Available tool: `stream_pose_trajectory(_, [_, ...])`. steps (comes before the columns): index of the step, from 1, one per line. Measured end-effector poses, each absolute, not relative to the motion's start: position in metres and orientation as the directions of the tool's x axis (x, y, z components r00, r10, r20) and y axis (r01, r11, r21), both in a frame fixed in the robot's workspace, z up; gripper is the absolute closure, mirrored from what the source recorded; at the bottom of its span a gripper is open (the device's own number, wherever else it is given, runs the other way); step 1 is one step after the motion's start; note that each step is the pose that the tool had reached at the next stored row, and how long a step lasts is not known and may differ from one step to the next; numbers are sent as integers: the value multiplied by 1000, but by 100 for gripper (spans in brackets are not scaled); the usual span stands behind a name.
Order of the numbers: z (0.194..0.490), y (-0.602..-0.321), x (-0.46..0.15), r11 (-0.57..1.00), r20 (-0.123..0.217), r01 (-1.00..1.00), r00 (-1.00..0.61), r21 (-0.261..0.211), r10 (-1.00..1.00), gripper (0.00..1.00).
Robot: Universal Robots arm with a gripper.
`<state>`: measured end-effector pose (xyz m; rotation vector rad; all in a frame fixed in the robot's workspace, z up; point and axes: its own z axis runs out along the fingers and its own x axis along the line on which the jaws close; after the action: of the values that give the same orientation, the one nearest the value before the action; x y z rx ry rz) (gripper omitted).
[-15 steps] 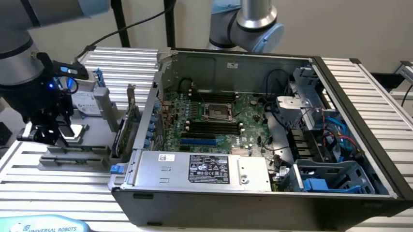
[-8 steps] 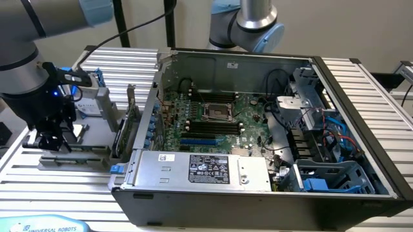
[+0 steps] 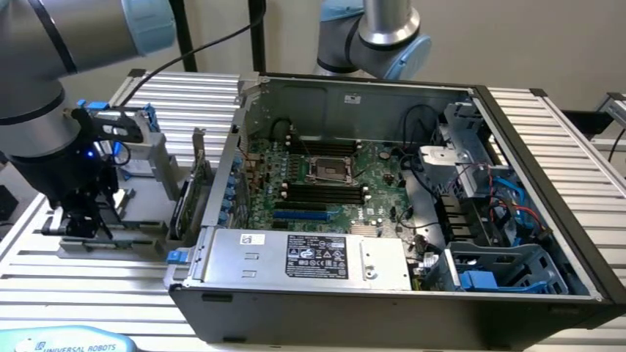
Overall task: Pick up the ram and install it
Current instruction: 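Pick up the ram and move it above insertion slot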
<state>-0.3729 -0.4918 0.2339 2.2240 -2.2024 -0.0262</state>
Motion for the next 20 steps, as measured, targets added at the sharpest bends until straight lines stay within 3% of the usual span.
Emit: stream_pose_trajectory(20, [205,-493,-376,-37,-9,-999,37,20,-999,64])
